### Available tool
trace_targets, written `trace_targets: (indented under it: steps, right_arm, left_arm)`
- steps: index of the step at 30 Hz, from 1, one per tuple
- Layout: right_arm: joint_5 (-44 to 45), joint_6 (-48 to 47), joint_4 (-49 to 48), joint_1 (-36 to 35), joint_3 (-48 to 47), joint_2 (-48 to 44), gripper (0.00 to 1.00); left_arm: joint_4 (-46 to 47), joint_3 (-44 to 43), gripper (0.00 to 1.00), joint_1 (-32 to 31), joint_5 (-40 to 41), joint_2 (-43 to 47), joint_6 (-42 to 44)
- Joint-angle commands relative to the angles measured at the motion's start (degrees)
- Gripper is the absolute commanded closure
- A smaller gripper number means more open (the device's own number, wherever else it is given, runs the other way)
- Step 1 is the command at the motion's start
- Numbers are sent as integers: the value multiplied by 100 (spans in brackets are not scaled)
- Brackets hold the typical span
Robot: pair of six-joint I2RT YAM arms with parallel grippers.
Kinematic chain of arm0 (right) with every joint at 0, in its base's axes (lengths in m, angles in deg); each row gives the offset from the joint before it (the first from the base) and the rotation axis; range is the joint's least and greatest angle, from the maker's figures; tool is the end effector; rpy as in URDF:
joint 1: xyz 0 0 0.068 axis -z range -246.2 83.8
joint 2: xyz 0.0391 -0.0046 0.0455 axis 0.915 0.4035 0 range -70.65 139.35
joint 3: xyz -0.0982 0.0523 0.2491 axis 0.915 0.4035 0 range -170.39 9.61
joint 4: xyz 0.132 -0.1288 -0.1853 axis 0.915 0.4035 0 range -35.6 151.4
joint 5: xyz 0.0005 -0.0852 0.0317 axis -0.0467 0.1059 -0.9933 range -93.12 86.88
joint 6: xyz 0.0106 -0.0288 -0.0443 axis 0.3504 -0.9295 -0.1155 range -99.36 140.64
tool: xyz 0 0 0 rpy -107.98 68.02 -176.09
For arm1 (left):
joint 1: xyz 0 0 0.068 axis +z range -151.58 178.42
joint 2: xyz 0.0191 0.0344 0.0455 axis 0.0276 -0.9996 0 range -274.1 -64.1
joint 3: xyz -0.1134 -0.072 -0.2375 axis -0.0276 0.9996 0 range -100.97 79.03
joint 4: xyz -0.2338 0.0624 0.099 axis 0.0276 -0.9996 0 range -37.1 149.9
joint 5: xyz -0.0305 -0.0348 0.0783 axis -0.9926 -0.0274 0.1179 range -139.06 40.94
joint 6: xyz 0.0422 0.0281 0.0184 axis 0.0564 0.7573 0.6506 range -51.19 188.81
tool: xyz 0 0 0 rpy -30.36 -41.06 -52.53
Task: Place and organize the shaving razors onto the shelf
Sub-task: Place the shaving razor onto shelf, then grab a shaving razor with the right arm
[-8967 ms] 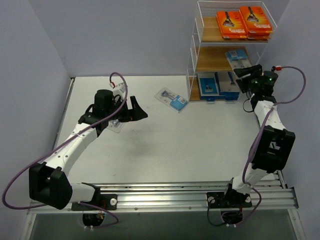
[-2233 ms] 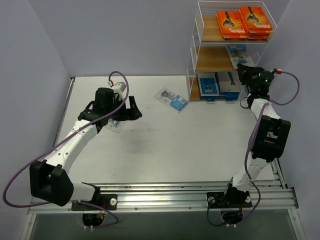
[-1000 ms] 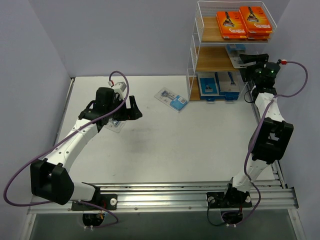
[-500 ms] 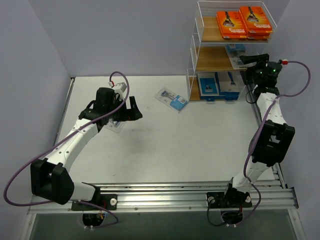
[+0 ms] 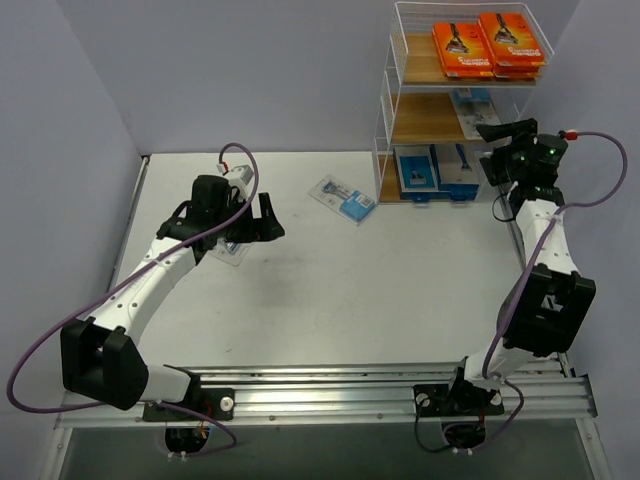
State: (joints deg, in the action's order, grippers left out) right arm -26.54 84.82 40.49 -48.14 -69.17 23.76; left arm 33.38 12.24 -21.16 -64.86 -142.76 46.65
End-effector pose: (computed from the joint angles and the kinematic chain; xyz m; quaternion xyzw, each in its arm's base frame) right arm 0.3837 -0.1102 0.3654 0.3557 0.6223 0.4011 0.5704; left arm 0.2842 -0.1115 0.3134 0.0397 0.8929 -0.2692 0.3588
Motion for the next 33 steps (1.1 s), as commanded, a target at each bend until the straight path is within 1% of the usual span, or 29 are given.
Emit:
trace_targets:
  steps: [1,3,7,9,12,14,15,17,18,19,20,21,22,24,25,26,28,29,30,32,33]
  right_arm:
    - [-40,-309,2,-57,363,-764,16]
    - [-40,-406,-6,-154,600,-976,17]
    - [48,-907,90,-671,1275,-1573,18]
    - [144,-1214,178,-1146,1488,-1715,18]
    - [469,-1706,476,-1752,1813,-2013,20]
    - [654,-1926,469,-2130,2041,-2269,21]
    - [733,-2127,486,-2454,2077,-2321,22]
    - [838,-2357,617,-2824,2069,-2366,27]
    - [1039,-2662,653,-3270,2043,-2340,30]
    - [1137,-2822,670,-3509,2008,-2313,34]
    - [1234,-2963,766,-3738,1894,-2261,34]
    - [1287,-3190,785,-4123,1832,-2104,35]
    - [1252,-3306,776,-4283,1762,-1998,36]
    - [1200,-3473,811,-4582,1473,-1726,36]
    - [1069,-3639,820,-4845,1349,-1394,36]
    - [1050,-3737,846,-4969,1235,-1242,37]
    - [1041,-3965,846,-5302,875,-733,37]
    - [989,-4010,811,-5383,752,-566,37]
    - [962,-4045,785,-5453,620,-190,37]
    - [883,-4237,837,-5663,119,216,38]
    - [883,-4299,907,-5734,-100,644,39]
  left_arm:
    - [-11,-309,3,-11,111,210,106]
    - [-19,-309,3,-11,190,271,158]
    - [120,-195,4,-11,480,543,176]
    - [165,-133,6,-11,681,702,220]
    - [95,-151,6,-20,981,816,334]
    - [60,-133,6,-38,1271,921,440]
    - [51,-124,6,-47,1350,957,483]
    - [51,-98,5,-64,1508,1070,580]
    - [51,-89,2,-55,1526,1123,589]
    - [16,-80,0,-55,1613,1159,589]
    - [7,-37,0,-55,1771,1281,598]
    - [-19,-19,0,-55,1860,1334,598]
    - [-89,-1,0,-55,1956,1405,607]
    - [-125,103,2,-64,2456,1668,694]
    - [-125,165,3,-73,2702,1773,712]
    - [-99,218,4,-73,3209,2018,747]
    - [-46,359,6,-73,3643,2257,826]
    - [-2,420,6,-82,3845,2493,853]
    - [102,568,6,-90,4169,2617,862]
    - [226,727,6,-99,4425,2906,862]
    - [270,754,6,-99,4653,2986,801]
